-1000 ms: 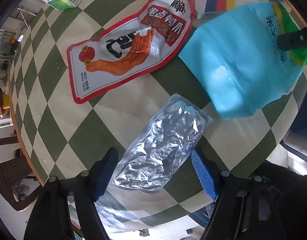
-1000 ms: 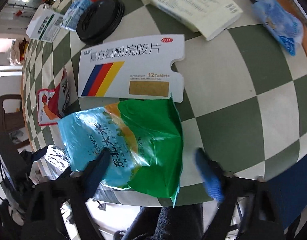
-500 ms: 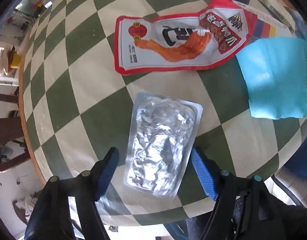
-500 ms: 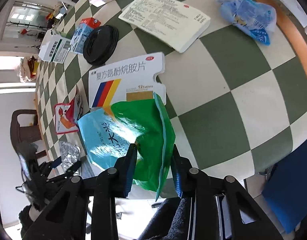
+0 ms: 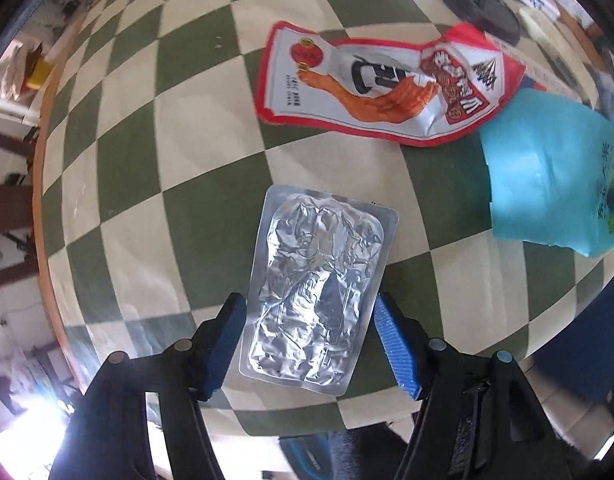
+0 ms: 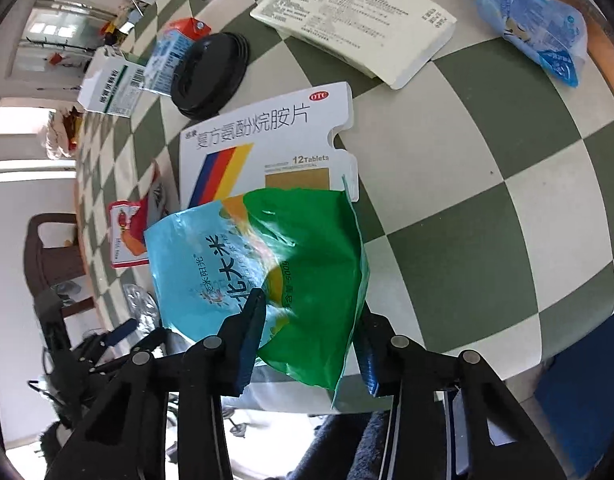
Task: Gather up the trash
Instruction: 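Carry the snack bag and foil pack to the white bin and release both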
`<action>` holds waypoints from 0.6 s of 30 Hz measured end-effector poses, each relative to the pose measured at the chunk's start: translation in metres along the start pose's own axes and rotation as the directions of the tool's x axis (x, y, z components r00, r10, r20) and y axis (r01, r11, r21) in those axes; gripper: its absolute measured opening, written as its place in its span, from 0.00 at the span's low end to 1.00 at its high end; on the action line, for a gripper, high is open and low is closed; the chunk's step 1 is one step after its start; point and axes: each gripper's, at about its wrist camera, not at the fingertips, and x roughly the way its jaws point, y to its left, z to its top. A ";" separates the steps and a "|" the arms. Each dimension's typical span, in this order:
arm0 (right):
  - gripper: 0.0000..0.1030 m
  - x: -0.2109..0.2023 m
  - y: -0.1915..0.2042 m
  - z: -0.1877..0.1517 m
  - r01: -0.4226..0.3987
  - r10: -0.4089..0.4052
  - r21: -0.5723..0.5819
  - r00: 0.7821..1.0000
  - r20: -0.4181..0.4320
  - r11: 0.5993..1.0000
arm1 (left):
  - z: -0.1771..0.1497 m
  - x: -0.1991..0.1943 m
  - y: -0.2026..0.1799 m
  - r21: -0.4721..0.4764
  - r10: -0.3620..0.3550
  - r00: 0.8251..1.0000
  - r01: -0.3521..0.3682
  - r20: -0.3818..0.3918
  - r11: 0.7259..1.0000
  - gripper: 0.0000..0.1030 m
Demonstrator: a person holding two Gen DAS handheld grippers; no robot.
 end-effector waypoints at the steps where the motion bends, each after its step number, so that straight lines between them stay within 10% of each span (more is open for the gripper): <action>1: 0.41 -0.002 -0.001 0.000 -0.010 0.010 0.003 1.000 0.003 1.000 | -0.005 -0.003 0.004 -0.014 -0.001 1.000 0.001 0.009 1.000 0.61; 18: 0.41 -0.043 0.012 -0.067 -0.114 0.117 -0.035 0.991 0.070 0.993 | -0.084 -0.081 0.014 -0.138 -0.023 0.980 0.051 0.197 0.989 0.61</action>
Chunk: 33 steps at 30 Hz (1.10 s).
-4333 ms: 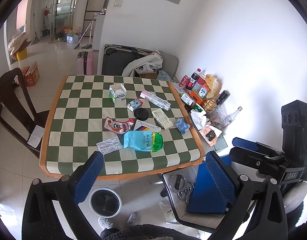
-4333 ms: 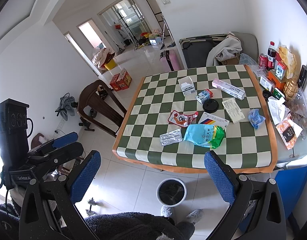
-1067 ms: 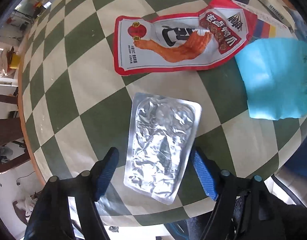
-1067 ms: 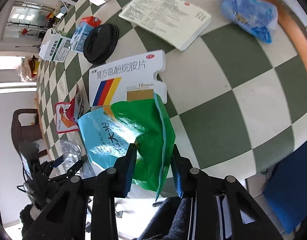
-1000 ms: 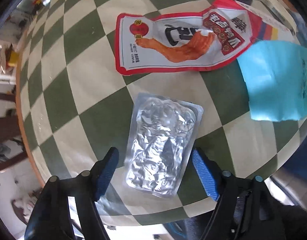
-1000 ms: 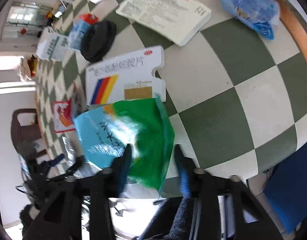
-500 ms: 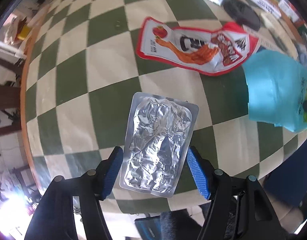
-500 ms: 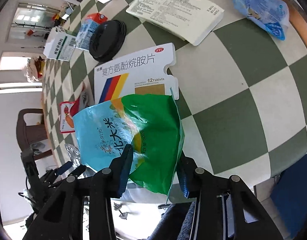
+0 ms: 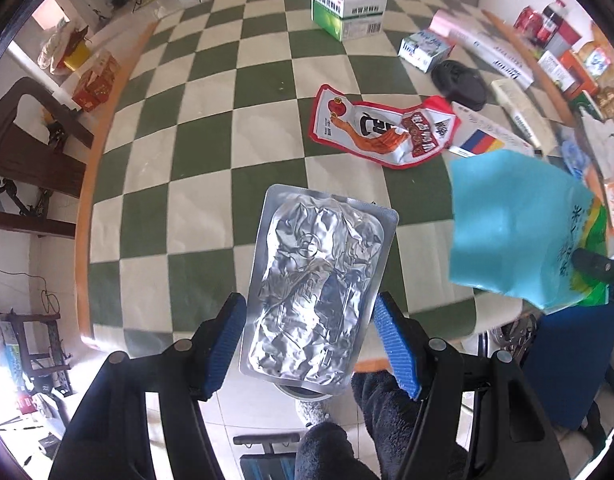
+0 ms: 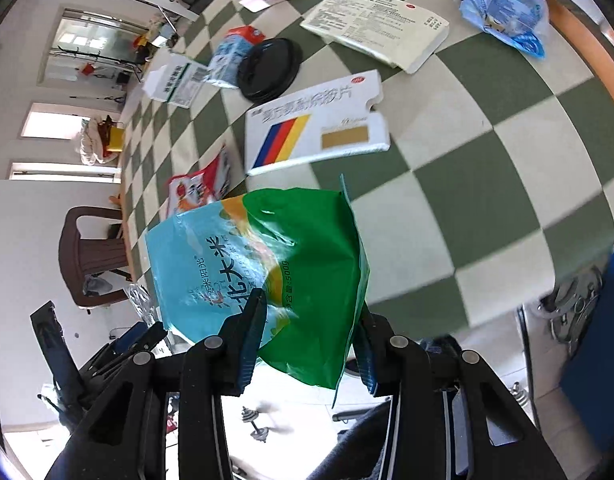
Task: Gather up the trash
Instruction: 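Carry the snack bag and foil pack to the white bin and release both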
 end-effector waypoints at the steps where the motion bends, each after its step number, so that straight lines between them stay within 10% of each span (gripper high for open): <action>1: 0.41 -0.003 0.003 -0.010 -0.002 0.002 -0.002 1.000 0.010 1.000 | 0.001 0.001 -0.003 0.001 -0.008 1.000 0.008 0.008 1.000 0.61; 18: 0.41 0.030 -0.019 -0.241 0.107 -0.109 0.101 0.994 0.013 0.989 | -0.173 0.039 0.044 -0.058 -0.096 0.990 0.090 -0.101 0.994 0.61; 33: 0.41 0.300 -0.137 -0.289 0.348 -0.312 0.202 0.931 -0.188 0.916 | -0.222 0.341 0.058 -0.330 -0.264 0.894 0.142 -0.361 0.933 0.63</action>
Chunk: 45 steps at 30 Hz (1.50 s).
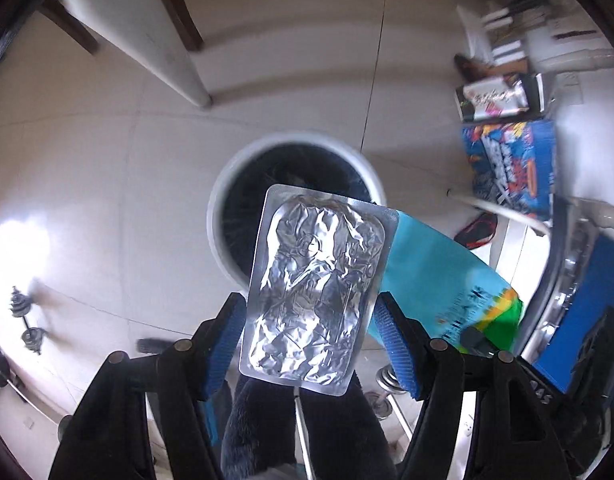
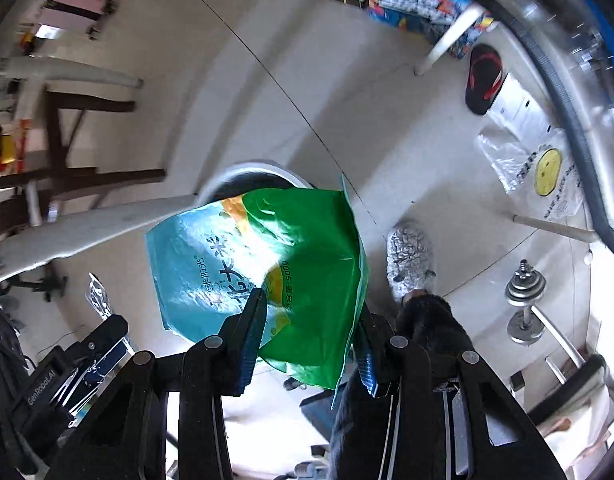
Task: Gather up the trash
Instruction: 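Carry the snack bag and foil pack to the white bin and release both, then move both tools back over the checkered table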
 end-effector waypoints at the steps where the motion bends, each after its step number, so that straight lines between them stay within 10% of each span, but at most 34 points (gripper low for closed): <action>1: 0.42 0.014 0.001 0.005 0.007 -0.007 0.003 1.000 -0.007 1.000 | 0.006 0.015 0.003 -0.009 0.013 1.000 -0.013 -0.011 1.000 0.63; 6: 0.64 0.104 0.016 0.026 0.042 -0.045 -0.049 0.997 -0.067 0.998 | 0.022 0.056 0.012 0.006 0.072 0.997 -0.072 0.005 0.997 0.92; 8: 0.86 0.121 0.022 0.029 0.035 -0.042 -0.083 0.996 -0.077 0.996 | 0.021 0.057 0.023 0.002 0.097 0.995 -0.097 0.025 0.995 0.95; 13: 1.00 0.122 0.036 0.024 0.130 -0.133 -0.198 0.991 0.001 0.971 | 0.009 0.044 0.040 0.024 0.183 0.980 -0.186 0.078 0.982 1.00; 22: 1.00 0.107 0.066 0.008 0.252 -0.222 -0.397 0.967 0.122 0.882 | -0.022 0.011 0.056 0.069 0.251 0.958 -0.262 0.136 0.963 1.00; 45: 1.00 -0.045 0.088 -0.049 0.213 -0.136 -0.450 0.971 0.198 0.867 | -0.100 -0.122 0.018 0.108 0.204 0.957 -0.229 0.208 0.967 1.00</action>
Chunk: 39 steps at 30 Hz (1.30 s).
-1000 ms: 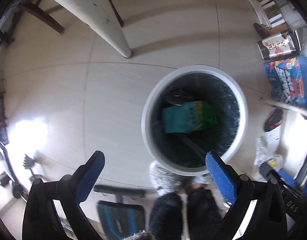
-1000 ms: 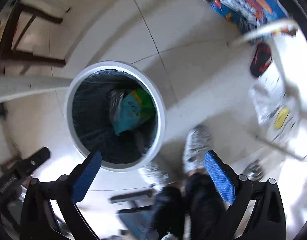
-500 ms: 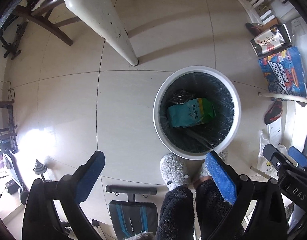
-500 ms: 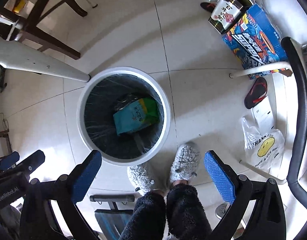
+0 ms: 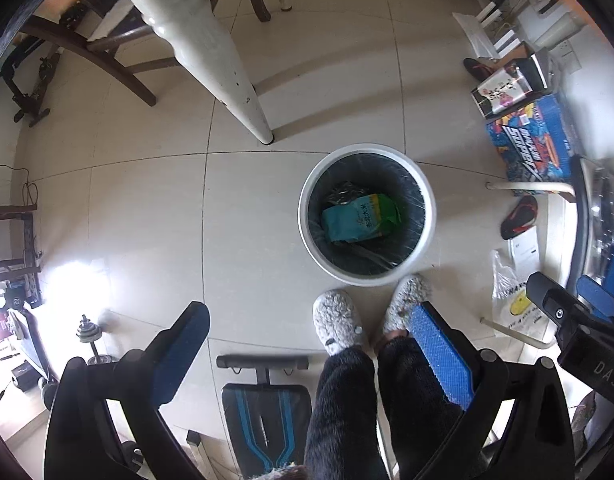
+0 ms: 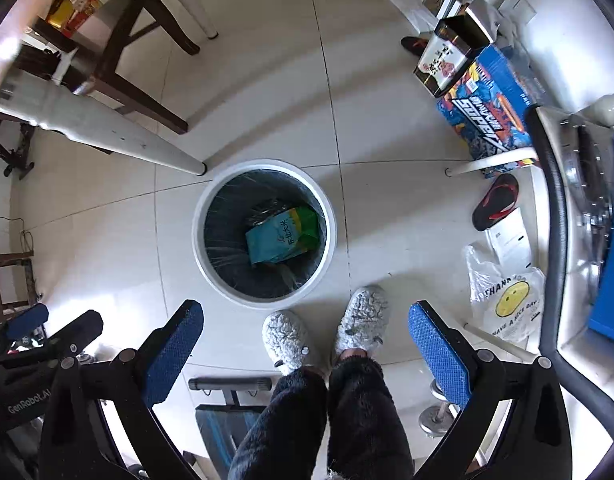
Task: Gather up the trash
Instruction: 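Move both tools back over the checkered table, then grasp the striped medicine box with the right tool while the left tool grasps the red snack wrapper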
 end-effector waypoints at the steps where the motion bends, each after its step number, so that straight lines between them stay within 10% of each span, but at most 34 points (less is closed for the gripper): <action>1: 1.00 -0.009 0.001 -0.002 -0.002 0.002 -0.001 1.000 0.002 1.000 | -0.002 -0.009 0.000 0.000 -0.003 1.000 0.003 0.003 1.000 1.00; 11: 1.00 -0.141 -0.002 -0.019 -0.068 0.066 0.037 0.997 0.040 0.997 | -0.015 -0.135 -0.006 0.032 -0.017 0.996 0.014 0.091 0.999 1.00; 20: 1.00 -0.291 -0.031 0.034 -0.127 0.108 0.079 0.973 0.205 0.989 | 0.068 -0.245 -0.044 0.041 -0.030 0.967 0.021 0.254 0.999 1.00; 29: 1.00 -0.350 -0.094 0.174 -0.048 0.039 0.033 0.972 0.231 0.998 | 0.212 -0.268 -0.094 -0.024 -0.079 0.959 0.089 0.273 0.996 1.00; 39: 1.00 -0.259 -0.120 0.366 0.064 -0.053 -0.171 0.996 0.066 0.983 | 0.352 -0.187 -0.136 -0.108 -0.127 0.983 0.141 0.131 0.984 0.96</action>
